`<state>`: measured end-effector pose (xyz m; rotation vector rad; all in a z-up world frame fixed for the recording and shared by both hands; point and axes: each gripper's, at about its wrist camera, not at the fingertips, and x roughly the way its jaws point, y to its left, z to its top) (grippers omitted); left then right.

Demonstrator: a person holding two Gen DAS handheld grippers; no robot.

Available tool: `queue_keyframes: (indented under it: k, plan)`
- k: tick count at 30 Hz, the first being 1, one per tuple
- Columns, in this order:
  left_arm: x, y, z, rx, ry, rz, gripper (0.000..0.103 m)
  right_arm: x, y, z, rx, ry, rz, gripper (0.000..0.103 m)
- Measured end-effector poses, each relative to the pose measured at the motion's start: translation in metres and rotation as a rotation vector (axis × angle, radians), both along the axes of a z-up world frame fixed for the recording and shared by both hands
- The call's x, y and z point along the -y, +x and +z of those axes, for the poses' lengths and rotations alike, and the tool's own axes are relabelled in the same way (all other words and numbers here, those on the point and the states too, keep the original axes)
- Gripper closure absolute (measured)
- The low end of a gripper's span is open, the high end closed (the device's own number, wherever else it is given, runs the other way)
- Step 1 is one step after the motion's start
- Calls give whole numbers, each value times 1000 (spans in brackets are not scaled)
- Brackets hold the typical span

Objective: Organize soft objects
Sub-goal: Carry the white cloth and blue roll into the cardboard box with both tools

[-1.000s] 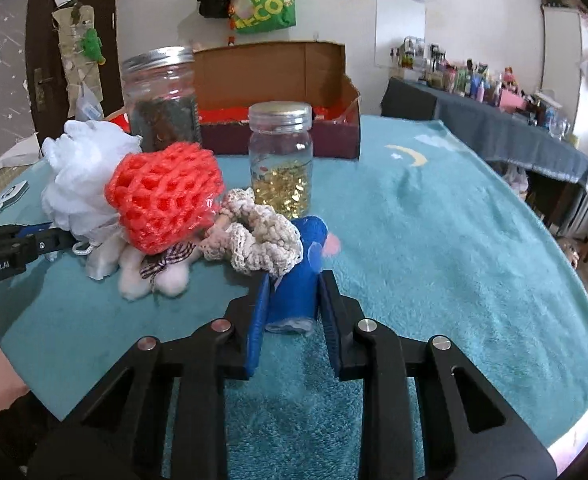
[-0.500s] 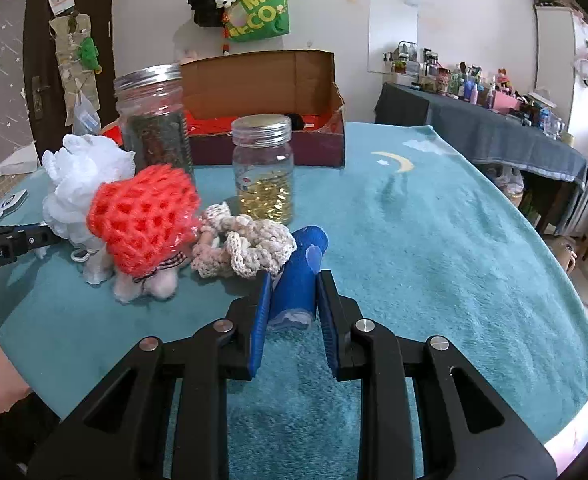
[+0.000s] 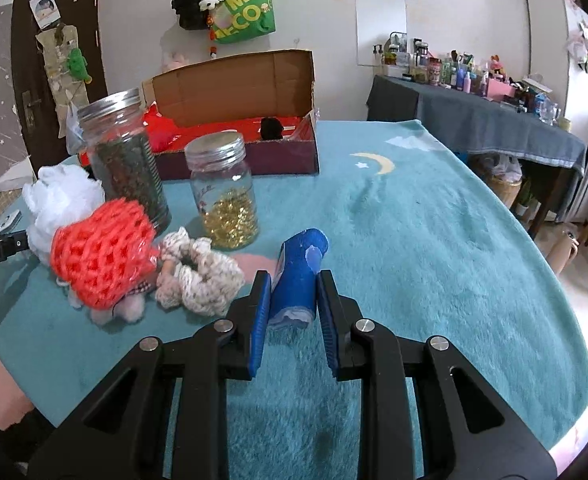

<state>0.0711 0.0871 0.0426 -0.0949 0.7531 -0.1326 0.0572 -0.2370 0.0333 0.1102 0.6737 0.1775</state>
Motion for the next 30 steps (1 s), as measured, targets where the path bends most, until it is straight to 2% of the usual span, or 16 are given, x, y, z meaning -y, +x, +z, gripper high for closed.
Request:
queue_keyframes:
  k: [10,15,22,24,30]
  plan:
    - [-22,20,6,-46,28,1,85,14,37,4,-76,63,47,80]
    - [-31,35,7,-58,55,-41,85,24,53,10,-100,99,85,80]
    - [-32,61,12,-35,70,-147,85,32,79,21,-76,135,166,81]
    - [-33,70,13,-43,67,-163,85,32,87,22,-76,135,188,85]
    - [-32,79,11,-54,73,-192,85,33,93,19,-111,147,215,88]
